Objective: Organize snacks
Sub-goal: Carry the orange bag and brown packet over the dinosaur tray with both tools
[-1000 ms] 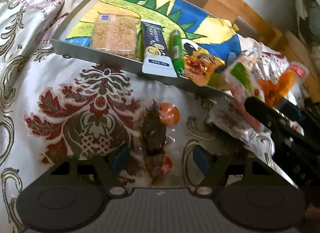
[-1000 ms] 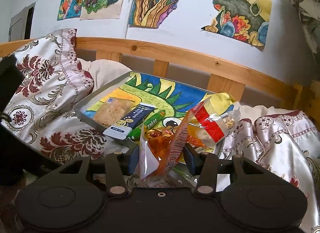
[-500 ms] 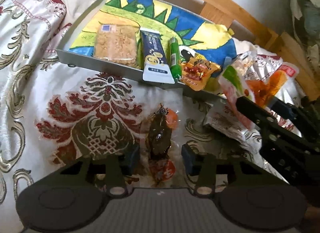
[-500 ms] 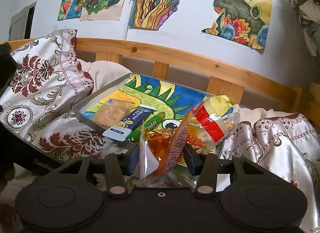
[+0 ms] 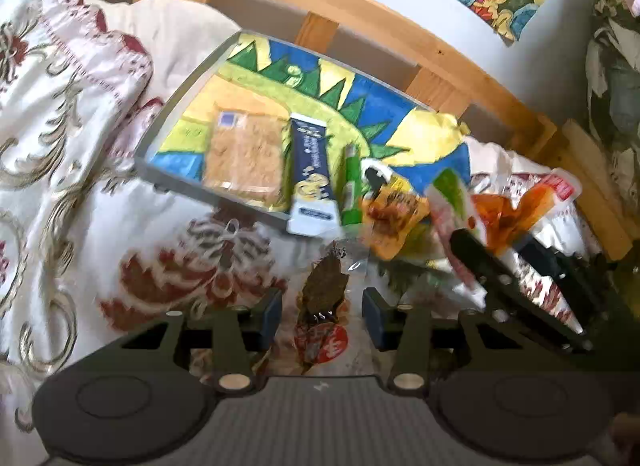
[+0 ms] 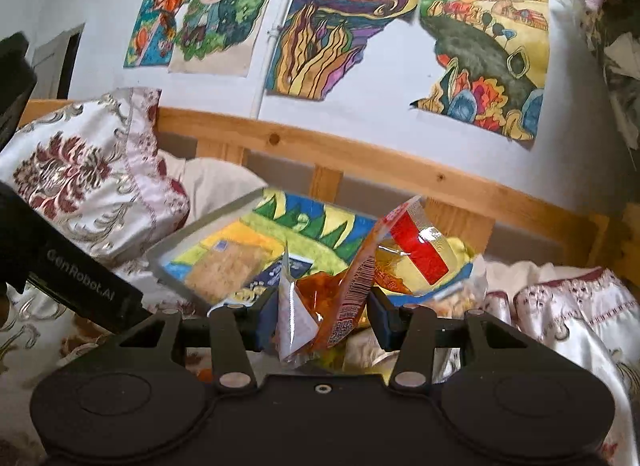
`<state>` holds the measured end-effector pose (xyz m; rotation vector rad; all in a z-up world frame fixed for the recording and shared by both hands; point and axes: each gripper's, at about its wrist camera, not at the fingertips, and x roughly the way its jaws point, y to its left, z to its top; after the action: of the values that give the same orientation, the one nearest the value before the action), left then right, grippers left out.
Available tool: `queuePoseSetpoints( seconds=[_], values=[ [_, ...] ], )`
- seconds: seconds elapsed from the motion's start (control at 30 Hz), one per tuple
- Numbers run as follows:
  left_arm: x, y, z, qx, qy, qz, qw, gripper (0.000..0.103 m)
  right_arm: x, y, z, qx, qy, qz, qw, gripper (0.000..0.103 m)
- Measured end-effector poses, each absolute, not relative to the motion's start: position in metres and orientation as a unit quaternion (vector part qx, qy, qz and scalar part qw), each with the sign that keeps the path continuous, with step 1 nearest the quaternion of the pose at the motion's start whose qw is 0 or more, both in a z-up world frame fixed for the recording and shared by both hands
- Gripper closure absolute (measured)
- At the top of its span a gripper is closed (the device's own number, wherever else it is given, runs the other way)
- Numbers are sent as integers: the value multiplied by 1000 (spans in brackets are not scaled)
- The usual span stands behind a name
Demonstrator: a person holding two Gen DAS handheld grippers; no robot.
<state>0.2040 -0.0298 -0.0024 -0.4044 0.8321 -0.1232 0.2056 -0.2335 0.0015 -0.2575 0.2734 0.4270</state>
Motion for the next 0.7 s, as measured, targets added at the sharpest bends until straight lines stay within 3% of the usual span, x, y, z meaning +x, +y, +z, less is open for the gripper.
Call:
queuePoseSetpoints(
  seconds=[0.43, 0.7],
  values=[
    [218, -29, 19, -229, 381, -57, 894, 55, 250, -258, 1, -92, 126, 171, 973, 53],
    [281, -55, 32, -193, 348, -54, 916, 55, 276, -257, -4, -94, 130, 169, 972, 52]
  ],
)
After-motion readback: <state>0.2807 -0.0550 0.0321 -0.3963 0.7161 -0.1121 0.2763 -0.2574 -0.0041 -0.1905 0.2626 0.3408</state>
